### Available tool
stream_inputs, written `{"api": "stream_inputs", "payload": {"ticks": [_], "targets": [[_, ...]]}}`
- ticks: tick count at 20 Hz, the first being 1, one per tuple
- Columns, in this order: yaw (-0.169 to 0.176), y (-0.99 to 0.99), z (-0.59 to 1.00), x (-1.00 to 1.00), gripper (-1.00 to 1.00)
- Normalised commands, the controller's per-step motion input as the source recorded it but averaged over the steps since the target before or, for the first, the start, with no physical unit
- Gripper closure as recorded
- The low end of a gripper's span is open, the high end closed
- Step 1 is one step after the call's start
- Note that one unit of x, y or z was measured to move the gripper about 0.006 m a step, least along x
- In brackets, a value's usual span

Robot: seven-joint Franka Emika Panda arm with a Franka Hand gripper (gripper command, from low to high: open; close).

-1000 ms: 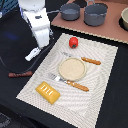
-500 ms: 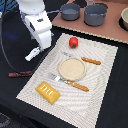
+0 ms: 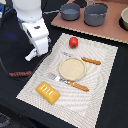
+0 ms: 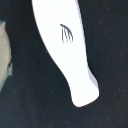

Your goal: Interact with the objects in diverse but meaningful ways.

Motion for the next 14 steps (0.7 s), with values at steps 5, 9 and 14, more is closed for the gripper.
{"api": "stream_inputs", "payload": {"ticks": [5, 9, 14], "targets": [[0.049, -0.01, -0.36, -0.11, -1.0], [0.063, 0.0, -0.35, -0.09, 1.0], [0.066, 0.0, -0.35, -0.06, 1.0]]}}
